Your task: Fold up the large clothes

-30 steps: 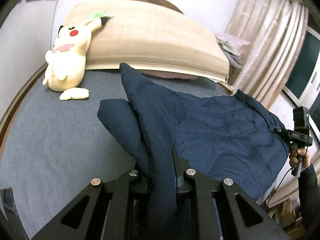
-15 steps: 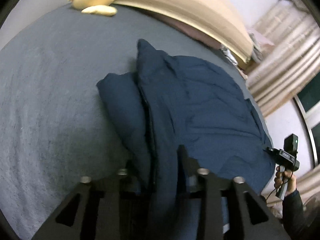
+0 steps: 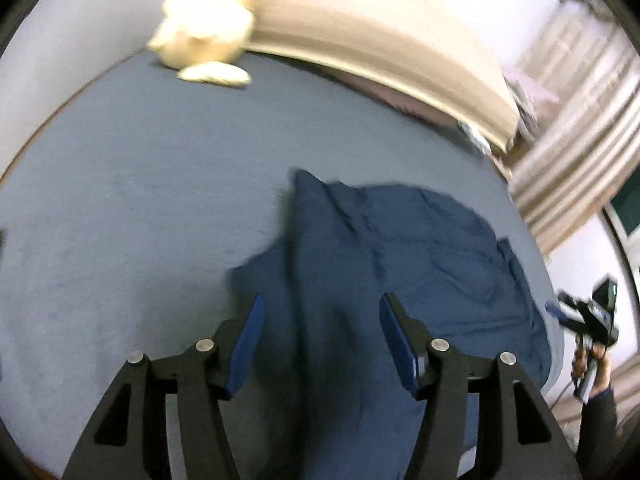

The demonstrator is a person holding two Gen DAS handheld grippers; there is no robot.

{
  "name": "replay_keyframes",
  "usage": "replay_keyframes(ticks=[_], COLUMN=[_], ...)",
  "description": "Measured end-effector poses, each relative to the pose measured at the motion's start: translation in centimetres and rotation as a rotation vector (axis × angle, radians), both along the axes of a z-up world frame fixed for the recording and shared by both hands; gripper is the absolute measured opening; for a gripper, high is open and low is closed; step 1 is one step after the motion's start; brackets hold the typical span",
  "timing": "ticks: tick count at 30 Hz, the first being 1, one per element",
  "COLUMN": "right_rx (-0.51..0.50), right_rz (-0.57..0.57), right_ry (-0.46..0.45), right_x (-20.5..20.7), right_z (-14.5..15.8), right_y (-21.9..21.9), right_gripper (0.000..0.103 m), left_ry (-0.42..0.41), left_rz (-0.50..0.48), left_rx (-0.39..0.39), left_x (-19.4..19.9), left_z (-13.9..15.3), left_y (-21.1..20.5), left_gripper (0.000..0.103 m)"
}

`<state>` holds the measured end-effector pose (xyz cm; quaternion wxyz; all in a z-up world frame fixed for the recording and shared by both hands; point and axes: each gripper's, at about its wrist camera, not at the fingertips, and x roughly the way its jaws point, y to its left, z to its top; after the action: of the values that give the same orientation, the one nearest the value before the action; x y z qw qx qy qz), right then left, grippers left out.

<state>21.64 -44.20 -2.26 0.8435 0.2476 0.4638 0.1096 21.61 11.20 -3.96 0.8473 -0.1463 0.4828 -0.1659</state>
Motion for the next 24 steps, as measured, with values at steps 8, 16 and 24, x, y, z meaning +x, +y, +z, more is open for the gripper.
replay_keyframes(ticks=[8,16,24], right_rx=[-0.159,-0.288,-0.423], right_rz=[0.039,-0.037,-0.038], right_ry=[0.043,0.053,-0.209], right_x=[2.9,1.6,-0.4], right_z=[-2.7,-3.5,2.2], right_y=[3.6,4.4,13.6], right_gripper=[0.007,0.029,0.08], left_ry=[0.041,-0.025,-0.26], left_rz=[0.028,0.143,0.153], left_rx=[0.216,0.316,0.356], left_x=[2.7,1.3,-2.7], left_z=[-3.5,-1.2,3.5], left_y=[-3.4,-3.6,-11.3], left_gripper=[0.023,0.028,0.066])
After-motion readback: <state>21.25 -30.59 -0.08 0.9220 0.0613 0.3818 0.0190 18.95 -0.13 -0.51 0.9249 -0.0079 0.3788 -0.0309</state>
